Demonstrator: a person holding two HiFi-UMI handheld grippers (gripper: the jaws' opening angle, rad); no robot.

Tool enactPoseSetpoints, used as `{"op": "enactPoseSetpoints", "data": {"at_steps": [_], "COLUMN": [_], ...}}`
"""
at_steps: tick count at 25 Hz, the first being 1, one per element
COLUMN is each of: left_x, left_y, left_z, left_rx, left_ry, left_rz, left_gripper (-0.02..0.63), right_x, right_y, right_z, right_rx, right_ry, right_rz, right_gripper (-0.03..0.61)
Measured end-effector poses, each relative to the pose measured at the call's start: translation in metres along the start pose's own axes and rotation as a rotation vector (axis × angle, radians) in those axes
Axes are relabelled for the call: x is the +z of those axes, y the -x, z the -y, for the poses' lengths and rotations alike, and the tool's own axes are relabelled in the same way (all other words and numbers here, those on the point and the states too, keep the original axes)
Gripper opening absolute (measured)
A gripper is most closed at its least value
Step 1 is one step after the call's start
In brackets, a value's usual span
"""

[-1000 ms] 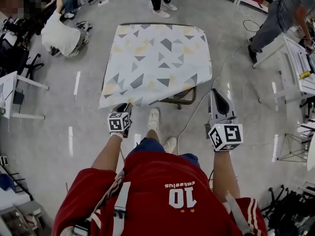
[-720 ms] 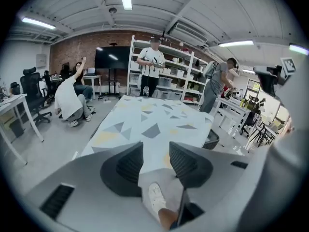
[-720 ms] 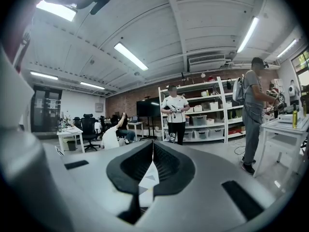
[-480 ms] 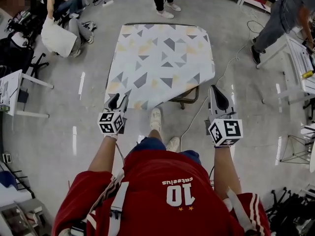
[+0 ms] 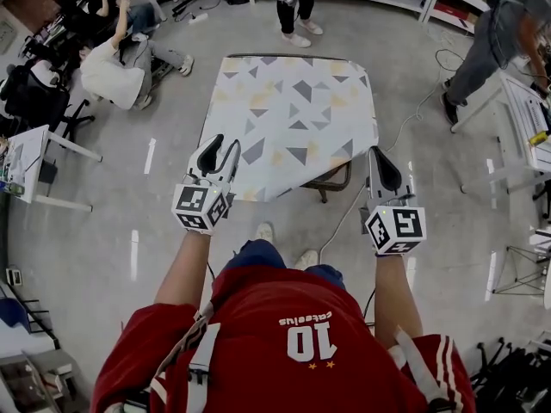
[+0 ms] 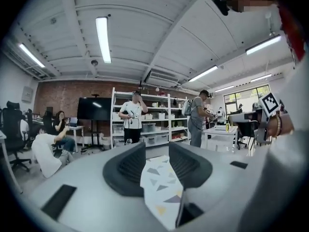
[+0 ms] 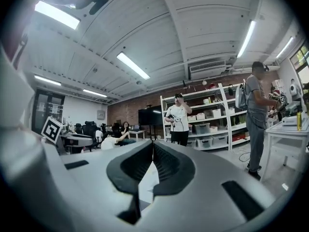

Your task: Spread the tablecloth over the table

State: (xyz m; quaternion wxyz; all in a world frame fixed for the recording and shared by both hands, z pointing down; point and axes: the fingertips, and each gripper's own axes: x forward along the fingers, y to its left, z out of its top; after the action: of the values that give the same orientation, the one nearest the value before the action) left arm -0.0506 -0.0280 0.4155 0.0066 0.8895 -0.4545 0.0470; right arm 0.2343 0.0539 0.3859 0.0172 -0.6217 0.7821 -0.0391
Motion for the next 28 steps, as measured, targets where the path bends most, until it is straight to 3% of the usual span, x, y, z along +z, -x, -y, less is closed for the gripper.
{"op": "enactPoseSetpoints", "data": {"at_steps": [5, 12, 14, 18, 23, 28], "left_x": [0.028, 0.063, 0.069, 0.071, 0.065, 0.049], "left_y": [0.000, 0.010, 0.013, 0.016, 0.017, 0.018], "left_z": [0.006, -0.012, -0.019, -0.027, -0.031, -0.032], "left_rx": [-0.028, -0.064, -0.080, -0.134, -0.199, -0.284], "left_ry": [-0.028, -0.061, -0.079, -0.076, -0.087, -0.093], "left_rz": [0.049, 0.126, 0.136, 0.130, 0.115, 0.070], "left_gripper": [0.139, 0.057, 0.012, 0.006, 0.006, 0.006], "right_x": [0.011, 0.016, 0.016, 0.011, -0.036, -0.120], "right_y": [-0.002, -0.010, -0.012, -0.014, -0.019, -0.019], "right_z": [-0.014, -0.041, -0.050, -0.062, -0.073, -0.097], "right_rx": [-0.015, -0.084, -0.104, -0.148, -0.176, -0.187], "right_ry": [0.014, 0.041, 0.046, 0.050, -0.004, -0.069], "right_rz": [0.026, 0.026, 0.022, 0.008, -0.080, -0.238], "right_gripper": [0.015, 0.015, 0.015, 0.015, 0.017, 0.042]}}
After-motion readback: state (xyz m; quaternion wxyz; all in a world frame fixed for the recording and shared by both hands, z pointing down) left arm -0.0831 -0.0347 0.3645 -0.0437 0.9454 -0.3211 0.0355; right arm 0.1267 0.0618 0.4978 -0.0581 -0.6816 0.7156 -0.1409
